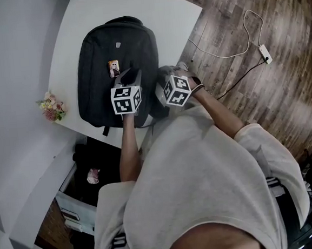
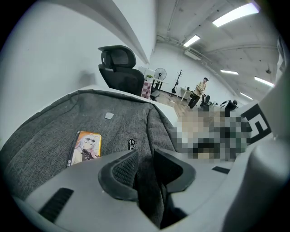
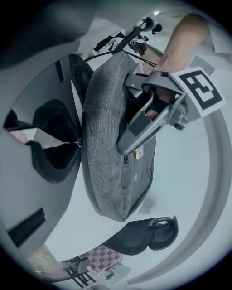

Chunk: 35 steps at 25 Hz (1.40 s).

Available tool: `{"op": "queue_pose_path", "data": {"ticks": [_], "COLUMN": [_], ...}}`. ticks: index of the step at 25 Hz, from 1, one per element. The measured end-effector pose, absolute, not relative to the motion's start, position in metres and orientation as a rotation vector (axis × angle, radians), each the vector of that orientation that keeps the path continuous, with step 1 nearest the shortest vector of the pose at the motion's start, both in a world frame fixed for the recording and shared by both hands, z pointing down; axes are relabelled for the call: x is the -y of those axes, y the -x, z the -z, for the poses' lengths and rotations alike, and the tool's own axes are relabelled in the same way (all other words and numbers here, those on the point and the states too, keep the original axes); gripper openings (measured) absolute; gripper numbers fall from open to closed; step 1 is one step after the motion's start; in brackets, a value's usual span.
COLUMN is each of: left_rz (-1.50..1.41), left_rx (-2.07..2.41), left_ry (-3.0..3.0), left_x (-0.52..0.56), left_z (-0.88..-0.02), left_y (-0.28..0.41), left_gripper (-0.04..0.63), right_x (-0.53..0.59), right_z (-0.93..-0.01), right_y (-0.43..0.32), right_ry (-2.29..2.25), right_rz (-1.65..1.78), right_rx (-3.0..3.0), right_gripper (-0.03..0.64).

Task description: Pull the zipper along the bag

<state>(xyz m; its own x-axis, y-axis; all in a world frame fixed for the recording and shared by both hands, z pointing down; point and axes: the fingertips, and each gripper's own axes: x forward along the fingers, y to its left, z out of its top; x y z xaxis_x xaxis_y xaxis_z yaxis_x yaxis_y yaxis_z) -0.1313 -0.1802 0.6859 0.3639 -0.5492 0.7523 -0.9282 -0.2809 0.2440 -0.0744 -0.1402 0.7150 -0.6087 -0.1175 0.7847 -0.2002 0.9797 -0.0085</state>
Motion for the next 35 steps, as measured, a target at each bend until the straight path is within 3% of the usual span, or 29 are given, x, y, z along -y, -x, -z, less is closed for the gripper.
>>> {"op": "queue_pose_path", "data": {"ticks": [16,35], "left_rz": [-0.732,-0.729], "left_rx": [1.284,1.317], "left_ry": [-2.015,-2.051], "left_x": [0.177,0.178], "left_z": [-0.686,-0.683], "left_y": [0.131,0.127], "left_gripper": [0.101,0.073], "right_x": [0.156,0.305], "right_z": [-0.720,-0.710], "right_y": [0.051,0.062], "right_ry": [-0.135,0.045], "right_rz": [0.233,0.647], "right_rx": [2.004,1.816], "right_gripper": [0.022,0.026]}}
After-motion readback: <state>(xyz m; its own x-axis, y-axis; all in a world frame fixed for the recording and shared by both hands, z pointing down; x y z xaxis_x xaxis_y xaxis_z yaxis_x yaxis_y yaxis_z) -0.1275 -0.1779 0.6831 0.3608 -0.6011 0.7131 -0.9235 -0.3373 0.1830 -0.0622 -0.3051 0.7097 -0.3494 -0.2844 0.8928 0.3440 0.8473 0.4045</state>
